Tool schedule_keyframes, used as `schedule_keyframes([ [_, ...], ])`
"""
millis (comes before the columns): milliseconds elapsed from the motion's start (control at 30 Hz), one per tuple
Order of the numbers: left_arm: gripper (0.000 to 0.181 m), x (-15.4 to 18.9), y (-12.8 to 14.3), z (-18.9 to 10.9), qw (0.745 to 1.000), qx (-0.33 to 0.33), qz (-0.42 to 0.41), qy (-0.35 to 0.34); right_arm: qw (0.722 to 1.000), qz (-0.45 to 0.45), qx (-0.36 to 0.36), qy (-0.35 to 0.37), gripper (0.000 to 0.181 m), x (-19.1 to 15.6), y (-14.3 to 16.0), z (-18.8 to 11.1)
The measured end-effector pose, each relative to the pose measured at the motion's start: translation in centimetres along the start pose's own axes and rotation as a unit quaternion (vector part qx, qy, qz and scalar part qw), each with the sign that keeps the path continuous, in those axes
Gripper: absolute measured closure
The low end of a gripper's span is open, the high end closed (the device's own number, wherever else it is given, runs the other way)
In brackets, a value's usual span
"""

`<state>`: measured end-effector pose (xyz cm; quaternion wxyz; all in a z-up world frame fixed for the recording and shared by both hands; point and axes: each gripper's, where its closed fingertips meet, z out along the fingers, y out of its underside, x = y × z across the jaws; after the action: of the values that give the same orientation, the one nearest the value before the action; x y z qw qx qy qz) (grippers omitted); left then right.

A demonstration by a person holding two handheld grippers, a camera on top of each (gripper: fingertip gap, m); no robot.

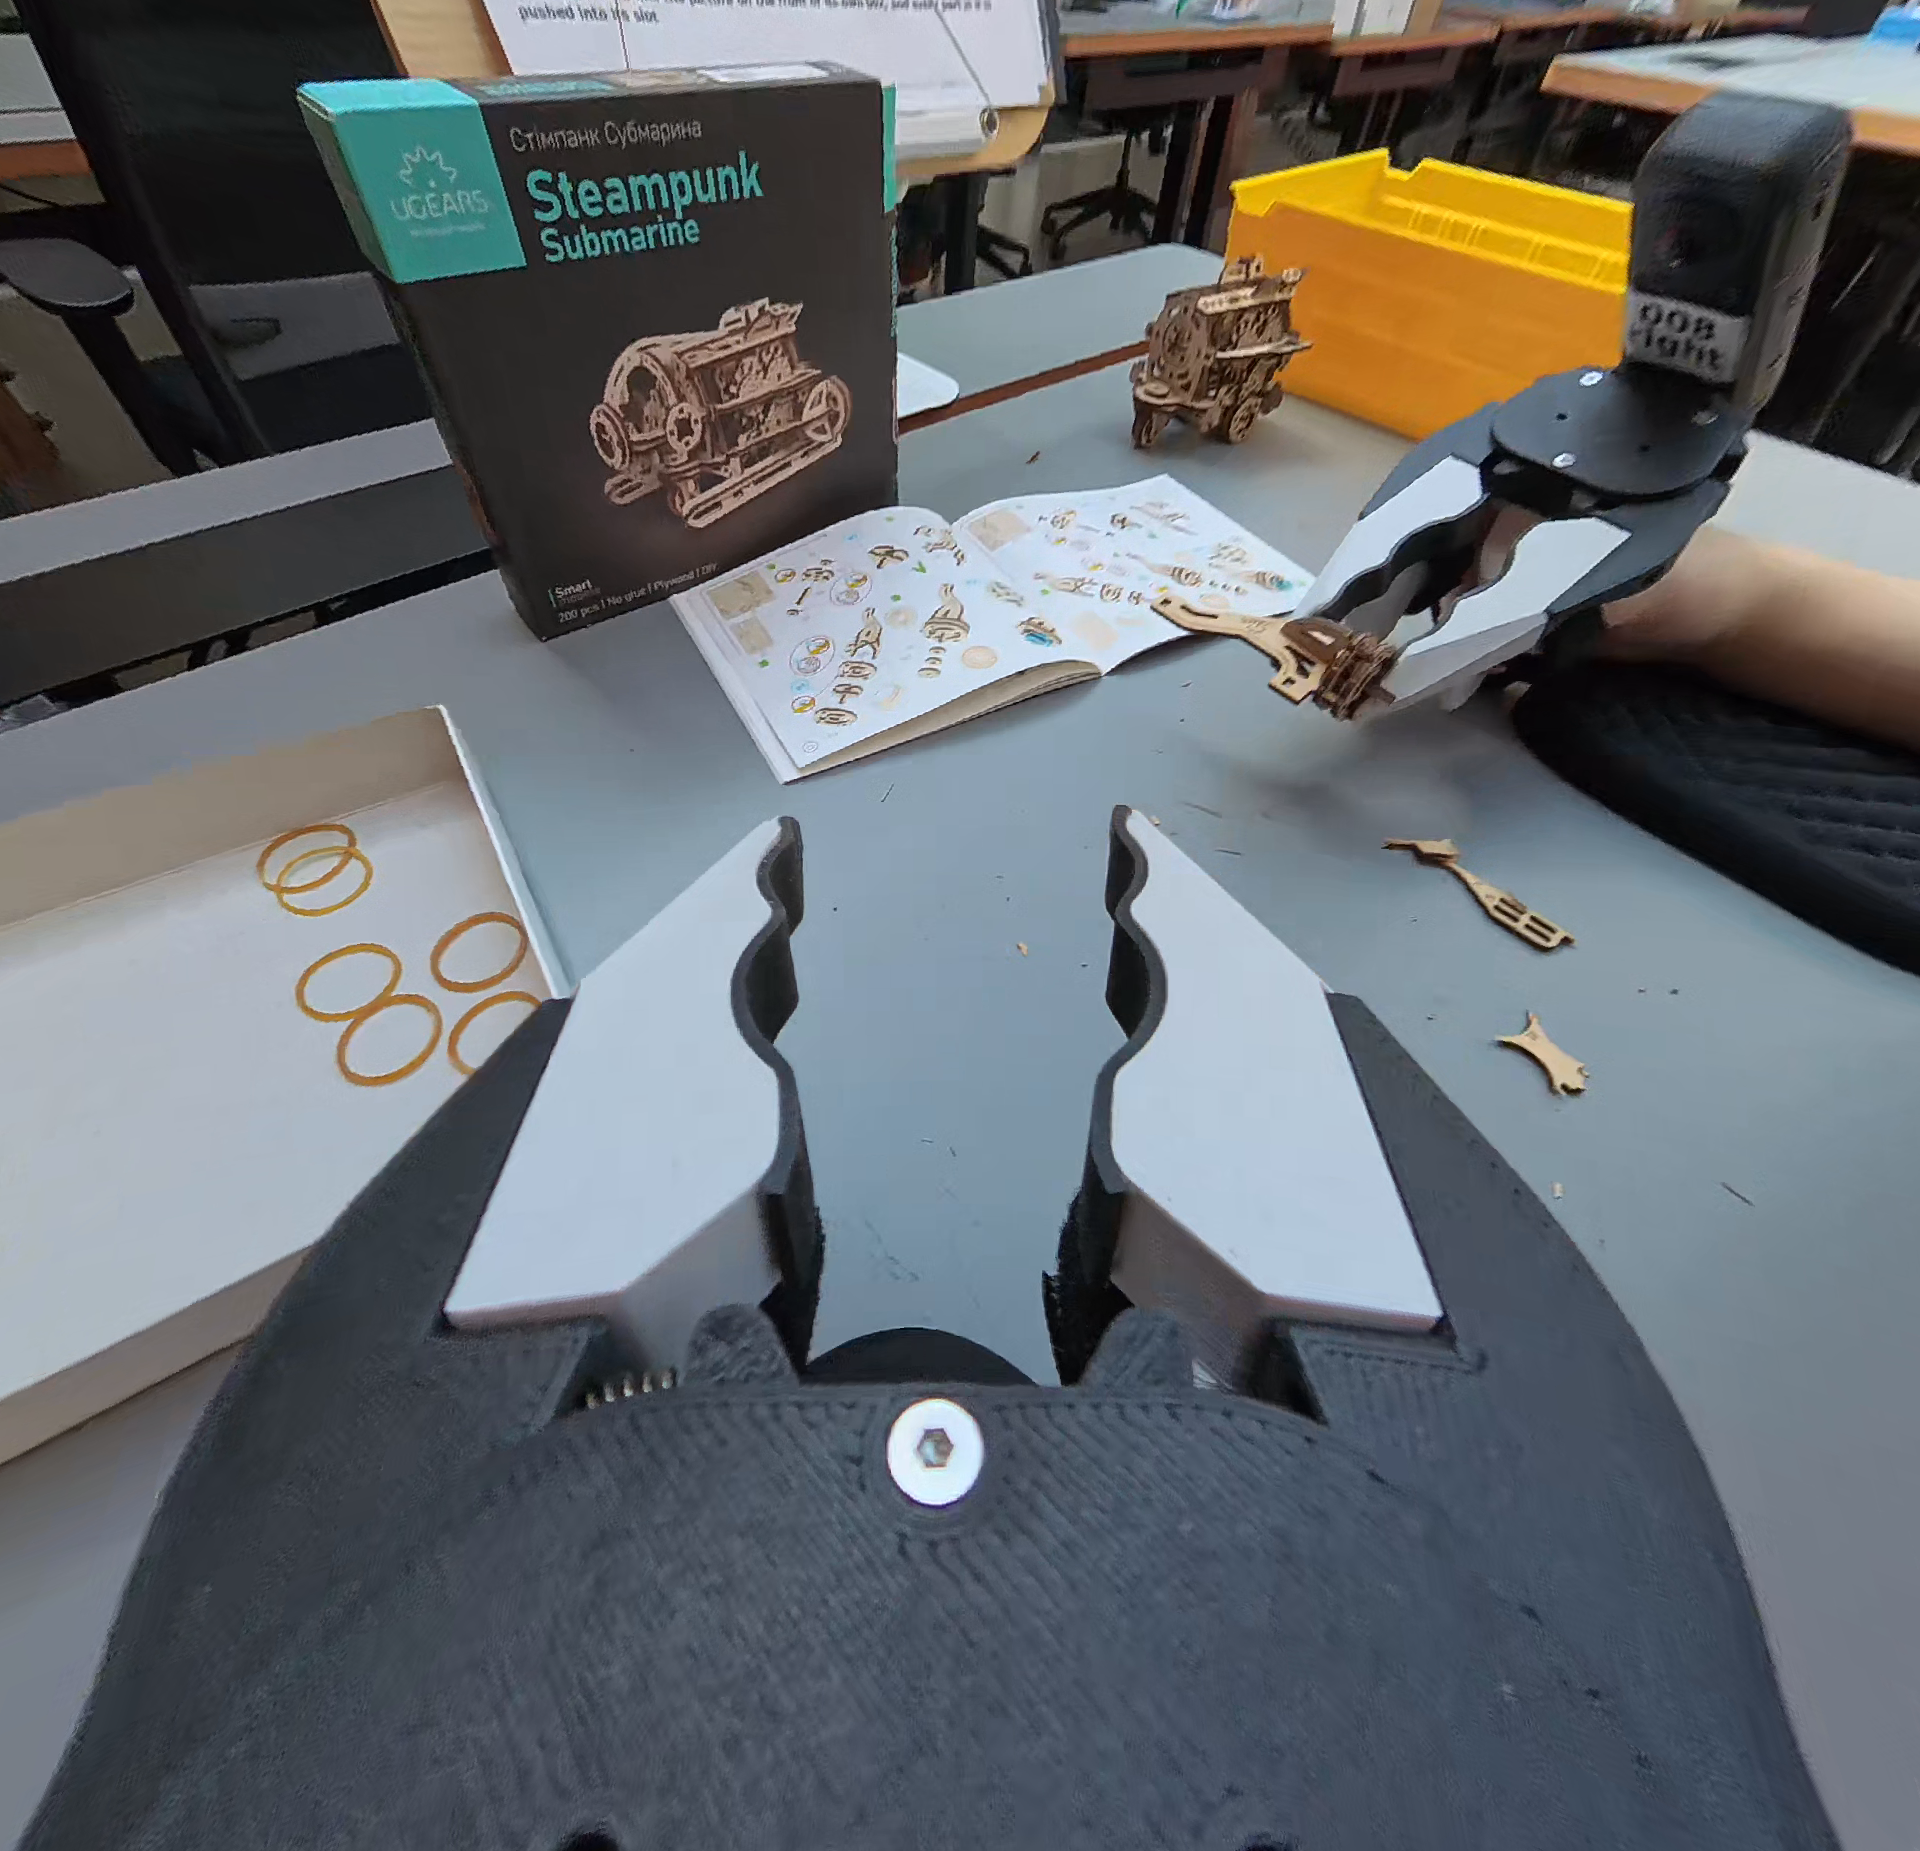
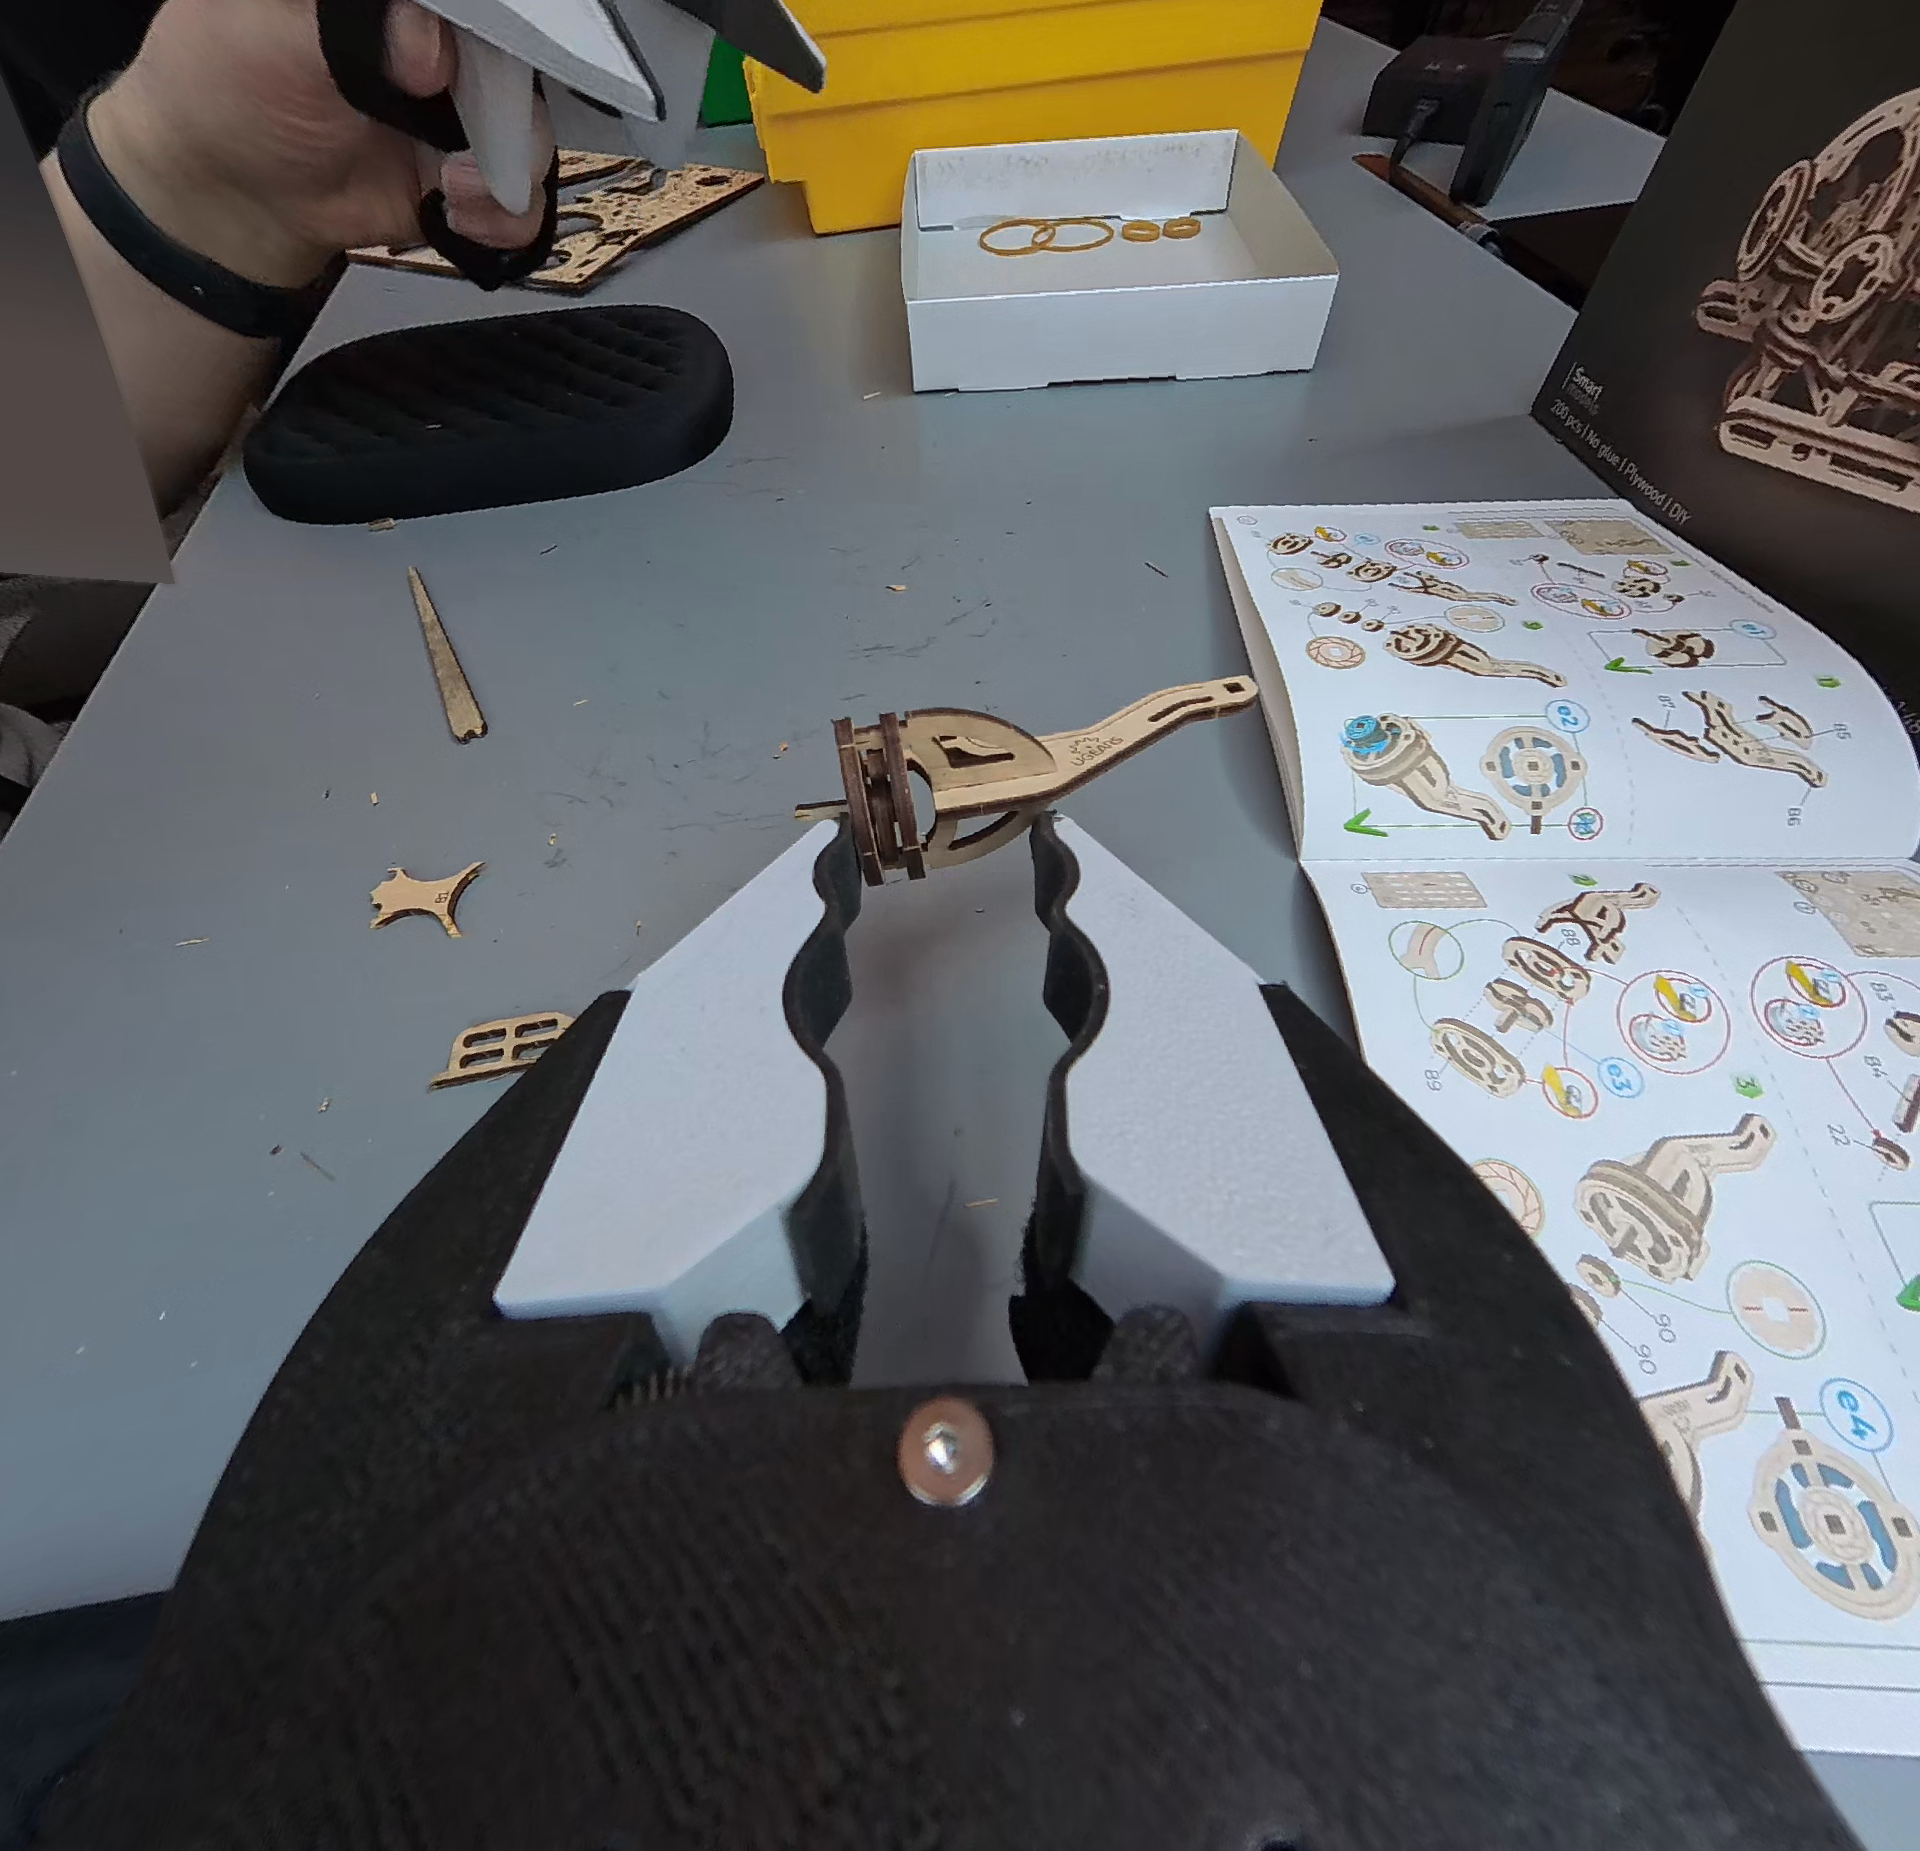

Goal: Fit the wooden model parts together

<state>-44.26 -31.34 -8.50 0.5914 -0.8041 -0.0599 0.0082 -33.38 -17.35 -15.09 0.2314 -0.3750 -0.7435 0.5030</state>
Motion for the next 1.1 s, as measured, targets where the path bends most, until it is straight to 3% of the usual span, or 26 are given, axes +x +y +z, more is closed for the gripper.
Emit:
schedule_keyframes([
  [300,0.094,0.5,-0.3,6.1,0.994,-0.087,0.057,0.038,1.000,-0.012,-0.012,0.005,0.149,-0.1,0.3,0.2],
  [533,0.090,0.7,-0.2,9.7,0.989,-0.098,0.083,0.072,1.000,-0.012,-0.008,0.010,0.149,0.2,0.2,0.1],
  [700,0.092,2.7,1.7,9.9,0.989,-0.065,0.036,0.126,0.999,-0.031,-0.015,0.022,0.149,0.2,0.3,0.2],
  [833,0.092,4.4,3.0,10.4,0.983,-0.079,0.023,0.164,0.998,-0.053,-0.022,0.034,0.149,0.3,0.4,0.3],
  [1100,0.093,3.1,3.4,10.5,0.986,-0.084,0.077,0.122,0.995,-0.081,-0.025,0.057,0.149,0.5,0.2,0.3],
])
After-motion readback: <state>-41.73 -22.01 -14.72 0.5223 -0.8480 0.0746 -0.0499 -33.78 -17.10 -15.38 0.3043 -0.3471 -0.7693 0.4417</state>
